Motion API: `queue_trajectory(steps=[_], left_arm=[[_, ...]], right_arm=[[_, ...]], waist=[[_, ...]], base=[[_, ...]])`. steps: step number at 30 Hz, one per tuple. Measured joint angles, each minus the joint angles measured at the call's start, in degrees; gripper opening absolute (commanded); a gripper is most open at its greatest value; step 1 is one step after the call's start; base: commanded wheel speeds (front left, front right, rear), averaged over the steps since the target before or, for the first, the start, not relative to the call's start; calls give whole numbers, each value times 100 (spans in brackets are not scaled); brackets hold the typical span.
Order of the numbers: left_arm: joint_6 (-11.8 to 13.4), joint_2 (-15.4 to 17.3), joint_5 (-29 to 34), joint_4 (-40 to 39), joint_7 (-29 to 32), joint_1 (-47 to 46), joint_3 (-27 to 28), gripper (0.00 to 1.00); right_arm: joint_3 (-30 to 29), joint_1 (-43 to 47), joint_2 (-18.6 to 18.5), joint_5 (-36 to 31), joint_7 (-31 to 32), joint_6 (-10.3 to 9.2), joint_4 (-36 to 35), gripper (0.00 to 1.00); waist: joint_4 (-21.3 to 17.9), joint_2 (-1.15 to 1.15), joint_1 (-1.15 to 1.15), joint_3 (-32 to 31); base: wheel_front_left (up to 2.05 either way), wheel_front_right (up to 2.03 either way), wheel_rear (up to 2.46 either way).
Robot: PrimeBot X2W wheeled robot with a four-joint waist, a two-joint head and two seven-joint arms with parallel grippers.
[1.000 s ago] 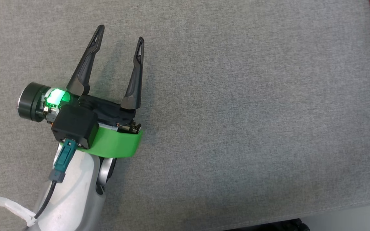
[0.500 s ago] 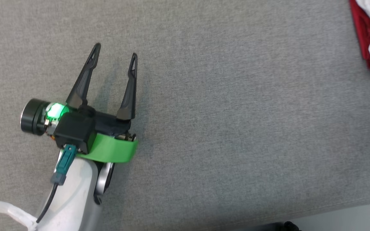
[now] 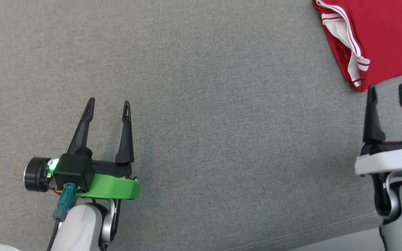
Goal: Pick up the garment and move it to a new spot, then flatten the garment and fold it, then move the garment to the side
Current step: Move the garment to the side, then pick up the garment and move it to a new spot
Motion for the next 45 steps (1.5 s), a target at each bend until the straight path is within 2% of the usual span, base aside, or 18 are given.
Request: queue_trajectory(steps=[5,15,25,36,45], left_arm=[[88,-110,-107,213,-80,208,41,100],[174,-155,-271,566,-163,610,244,100],[107,-73,-294,719,-180,1108,304,100],[58,-89,-298,835,-181,1382,326,100],[22,-100,-298,877,-182,1383,323,100]], right_arm=[[349,576,305,-64,0,0,-389,100],[513,1308,452,-154,113,0,-931,100],[533,1946,525,-275,472,-1,-1268,100],[532,2348,542,-301,678,-1,-1422,100],[467,2406,556,-302,740,-1,-1511,100]], waist=[[71,0,0,-357],[541,0,0,-880],[886,0,0,-1537],[942,0,0,-2043],[946,0,0,-2109]], base=[[0,0,0],[0,0,0],[0,0,0],[0,0,0],[0,0,0]])
